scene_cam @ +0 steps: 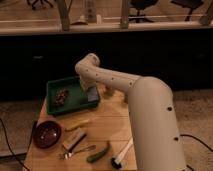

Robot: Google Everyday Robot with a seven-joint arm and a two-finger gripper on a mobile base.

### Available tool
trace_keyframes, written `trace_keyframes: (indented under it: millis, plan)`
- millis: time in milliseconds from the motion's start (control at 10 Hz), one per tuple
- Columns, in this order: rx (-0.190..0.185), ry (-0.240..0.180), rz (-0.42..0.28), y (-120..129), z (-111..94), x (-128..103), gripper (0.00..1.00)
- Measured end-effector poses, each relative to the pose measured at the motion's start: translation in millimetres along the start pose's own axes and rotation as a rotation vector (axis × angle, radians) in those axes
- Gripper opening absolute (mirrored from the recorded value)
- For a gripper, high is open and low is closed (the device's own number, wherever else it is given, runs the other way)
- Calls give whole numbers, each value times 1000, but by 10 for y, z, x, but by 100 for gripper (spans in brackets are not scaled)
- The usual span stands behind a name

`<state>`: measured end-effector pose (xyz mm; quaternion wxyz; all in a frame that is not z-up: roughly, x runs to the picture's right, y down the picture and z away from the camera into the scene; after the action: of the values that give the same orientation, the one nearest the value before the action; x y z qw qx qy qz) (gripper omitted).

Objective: Place sponge in tray

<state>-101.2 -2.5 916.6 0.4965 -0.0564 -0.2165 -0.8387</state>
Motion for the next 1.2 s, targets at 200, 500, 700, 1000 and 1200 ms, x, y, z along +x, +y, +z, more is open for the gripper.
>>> trace_keyframes:
  millis: [200,500,700,1000,1200]
  plan:
    - [-7,9,15,-4,0,1,2]
    - [-4,28,48,-44,7,45,2]
    - [10,39,52,-110,10,96,2]
    - [31,53,63,-131,-1,124,3]
    - [46,57,63,-178,-7,142,19]
